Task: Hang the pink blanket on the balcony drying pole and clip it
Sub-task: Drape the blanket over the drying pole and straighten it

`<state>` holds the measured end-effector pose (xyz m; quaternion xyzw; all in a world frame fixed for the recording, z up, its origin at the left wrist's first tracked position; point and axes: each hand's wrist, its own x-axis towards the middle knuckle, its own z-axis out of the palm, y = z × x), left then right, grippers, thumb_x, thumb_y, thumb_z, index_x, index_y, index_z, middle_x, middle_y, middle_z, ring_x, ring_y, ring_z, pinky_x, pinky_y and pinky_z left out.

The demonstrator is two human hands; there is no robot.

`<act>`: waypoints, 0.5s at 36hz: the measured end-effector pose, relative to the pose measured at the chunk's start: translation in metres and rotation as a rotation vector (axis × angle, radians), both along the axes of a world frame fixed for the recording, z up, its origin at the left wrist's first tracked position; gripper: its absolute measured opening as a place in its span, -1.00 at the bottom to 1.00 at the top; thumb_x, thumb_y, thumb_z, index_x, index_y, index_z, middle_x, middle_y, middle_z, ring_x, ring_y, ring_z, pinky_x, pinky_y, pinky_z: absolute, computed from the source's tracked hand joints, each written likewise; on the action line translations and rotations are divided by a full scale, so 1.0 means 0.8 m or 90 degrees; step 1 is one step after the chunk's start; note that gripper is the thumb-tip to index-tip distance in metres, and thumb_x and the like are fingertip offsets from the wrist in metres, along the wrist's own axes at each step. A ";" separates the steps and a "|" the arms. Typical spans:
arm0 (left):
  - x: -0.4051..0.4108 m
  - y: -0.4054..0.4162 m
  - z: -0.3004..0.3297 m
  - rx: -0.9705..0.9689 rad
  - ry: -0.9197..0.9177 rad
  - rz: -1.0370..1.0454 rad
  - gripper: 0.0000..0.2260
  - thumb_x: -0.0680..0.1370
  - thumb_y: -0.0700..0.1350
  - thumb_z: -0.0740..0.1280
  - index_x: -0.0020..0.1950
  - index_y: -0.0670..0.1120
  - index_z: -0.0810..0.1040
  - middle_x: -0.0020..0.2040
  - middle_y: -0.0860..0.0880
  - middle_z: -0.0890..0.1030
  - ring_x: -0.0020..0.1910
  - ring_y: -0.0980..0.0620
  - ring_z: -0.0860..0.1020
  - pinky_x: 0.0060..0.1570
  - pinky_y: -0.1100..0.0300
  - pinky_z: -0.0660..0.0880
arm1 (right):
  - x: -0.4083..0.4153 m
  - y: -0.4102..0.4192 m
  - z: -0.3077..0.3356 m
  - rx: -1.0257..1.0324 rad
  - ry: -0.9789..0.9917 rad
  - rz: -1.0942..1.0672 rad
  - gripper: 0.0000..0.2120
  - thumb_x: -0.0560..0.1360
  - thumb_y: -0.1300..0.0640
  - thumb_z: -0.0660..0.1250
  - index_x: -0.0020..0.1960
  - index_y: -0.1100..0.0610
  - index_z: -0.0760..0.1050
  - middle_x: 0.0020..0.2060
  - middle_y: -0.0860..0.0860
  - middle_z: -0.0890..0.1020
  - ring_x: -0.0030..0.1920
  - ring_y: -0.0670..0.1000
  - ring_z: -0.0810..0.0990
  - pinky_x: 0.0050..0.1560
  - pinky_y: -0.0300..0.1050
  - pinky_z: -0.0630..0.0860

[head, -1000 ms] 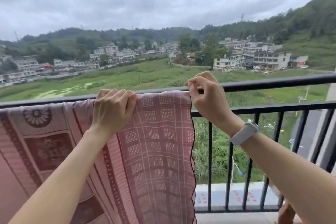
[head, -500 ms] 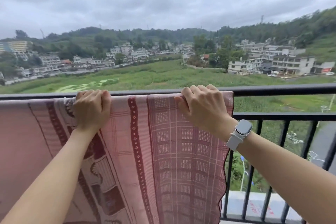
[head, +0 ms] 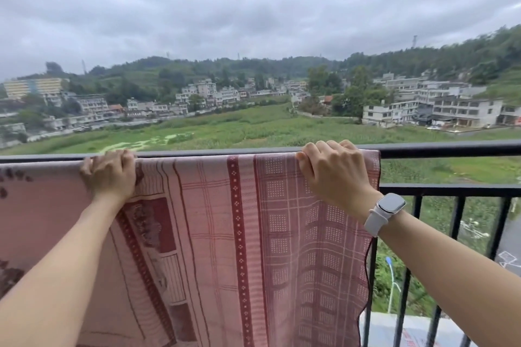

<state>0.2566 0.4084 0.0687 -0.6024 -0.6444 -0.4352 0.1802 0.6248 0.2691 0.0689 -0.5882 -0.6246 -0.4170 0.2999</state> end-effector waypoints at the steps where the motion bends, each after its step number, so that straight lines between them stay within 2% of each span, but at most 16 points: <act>1: 0.001 -0.005 0.001 -0.013 -0.011 0.018 -0.48 0.50 0.07 -0.12 0.08 -0.16 0.53 0.14 -0.24 0.53 0.17 -0.23 0.42 0.34 -0.16 0.07 | 0.000 0.000 0.000 -0.002 0.010 -0.004 -0.60 0.55 -0.03 0.01 -0.23 0.13 0.51 -0.42 0.02 0.58 -0.40 0.08 0.54 -0.26 -0.07 0.42; 4: 0.031 -0.031 0.001 0.043 -0.017 -0.007 -0.58 0.54 0.03 -0.03 0.23 -0.13 0.44 0.24 -0.20 0.47 0.26 -0.21 0.37 0.36 -0.23 0.01 | -0.002 -0.001 0.001 0.001 0.032 -0.020 -0.61 0.54 -0.02 0.02 -0.24 0.14 0.52 -0.40 0.03 0.59 -0.37 0.09 0.55 -0.19 -0.04 0.42; 9: 0.146 -0.084 -0.017 0.179 0.181 -0.246 -0.67 0.55 0.00 0.05 0.19 -0.09 0.45 0.23 -0.10 0.50 0.26 -0.10 0.40 0.40 -0.13 -0.03 | 0.000 -0.012 -0.001 -0.007 0.045 -0.005 -0.66 0.53 -0.01 0.04 -0.12 0.12 0.54 -0.24 0.04 0.63 -0.19 0.10 0.57 0.03 0.05 0.38; 12: 0.209 -0.100 -0.032 0.171 0.250 -0.357 -0.70 0.55 0.01 0.07 0.23 -0.04 0.40 0.21 -0.05 0.51 0.24 -0.05 0.40 0.40 -0.12 -0.01 | 0.010 -0.016 -0.006 -0.020 0.041 0.013 -0.71 0.52 0.00 0.08 -0.03 0.11 0.53 -0.20 0.04 0.64 -0.16 0.10 0.56 -0.02 0.03 0.40; 16: 0.220 -0.090 -0.033 0.164 0.211 -0.326 -0.72 0.57 0.02 0.03 0.16 -0.04 0.42 0.00 -0.02 0.52 0.04 -0.06 0.43 0.24 -0.03 0.21 | 0.030 -0.020 -0.007 -0.043 0.028 0.046 -0.69 0.54 -0.02 0.07 0.07 0.10 0.50 -0.13 0.01 0.62 -0.11 0.08 0.56 -0.06 0.01 0.43; 18: 0.204 -0.083 -0.029 0.157 0.199 -0.283 -0.69 0.57 0.07 0.00 0.08 -0.06 0.44 -0.08 -0.05 0.49 -0.04 -0.07 0.40 0.13 0.01 0.24 | 0.038 -0.022 -0.007 -0.060 0.006 0.061 -0.67 0.55 -0.02 0.05 0.13 0.10 0.47 -0.07 0.00 0.61 -0.09 0.08 0.55 -0.06 0.02 0.44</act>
